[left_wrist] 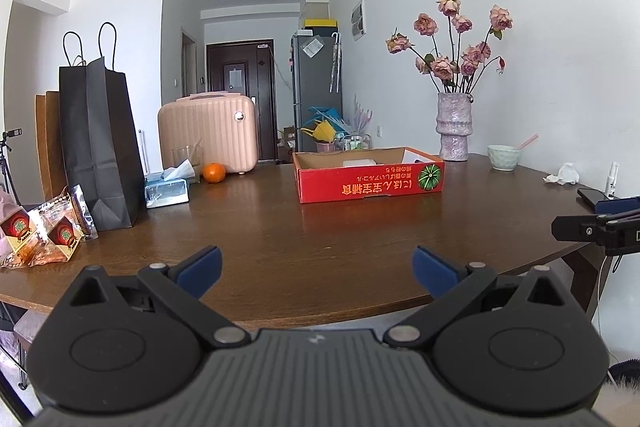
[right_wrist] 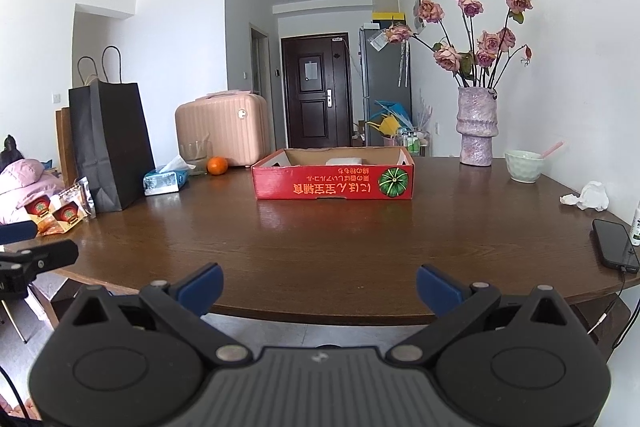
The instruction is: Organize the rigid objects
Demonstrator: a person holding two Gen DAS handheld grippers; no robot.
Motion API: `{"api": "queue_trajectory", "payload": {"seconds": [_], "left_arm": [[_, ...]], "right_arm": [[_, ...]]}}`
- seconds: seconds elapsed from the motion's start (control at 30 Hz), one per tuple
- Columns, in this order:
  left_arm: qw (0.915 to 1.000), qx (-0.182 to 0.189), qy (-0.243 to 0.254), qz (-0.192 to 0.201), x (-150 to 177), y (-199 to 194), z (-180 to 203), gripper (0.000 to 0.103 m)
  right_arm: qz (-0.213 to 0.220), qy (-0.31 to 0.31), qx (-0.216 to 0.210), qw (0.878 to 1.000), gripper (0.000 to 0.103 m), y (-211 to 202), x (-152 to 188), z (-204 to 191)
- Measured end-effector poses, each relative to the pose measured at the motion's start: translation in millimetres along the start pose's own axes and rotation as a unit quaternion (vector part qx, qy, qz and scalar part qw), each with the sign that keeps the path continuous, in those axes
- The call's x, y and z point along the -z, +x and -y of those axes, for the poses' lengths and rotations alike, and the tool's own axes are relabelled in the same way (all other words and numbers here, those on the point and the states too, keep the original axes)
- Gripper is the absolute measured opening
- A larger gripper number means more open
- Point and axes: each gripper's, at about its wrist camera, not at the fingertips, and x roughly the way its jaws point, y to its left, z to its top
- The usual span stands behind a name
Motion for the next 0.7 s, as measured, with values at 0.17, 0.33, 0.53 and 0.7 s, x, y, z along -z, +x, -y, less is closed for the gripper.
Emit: {"api": "queue_trajectory", "payload": {"seconds": [0.17, 0.33, 0.53, 0.7], "left_arm": [[1.0, 0.001, -0.003, -0.004, 1.3, 1.3, -0.6, 0.103], [1.0, 0.001, -0.003, -0.004, 1.4, 0.8, -0.6, 0.103], [1.0, 0.0, 0.0, -0.001, 1.4, 0.3, 0.7, 0.103], [1.0, -0.001, -0.003, -0.004, 2.0, 0.8, 0.4, 0.103]], "right_arm": [[-0.003, 0.001, 0.001, 1.0, 0.103, 0.9, 1.0, 0.5], [-0.006, -0.004, 0.005, 1.0, 0.103, 3.0, 2.8, -1.1], [-0.007, -0.001, 0.005, 1.0, 0.103, 3.1, 2.8, 1.1], [-0.006, -0.003, 0.005, 1.0, 0.103, 2.7, 3.0, 0.6]]}}
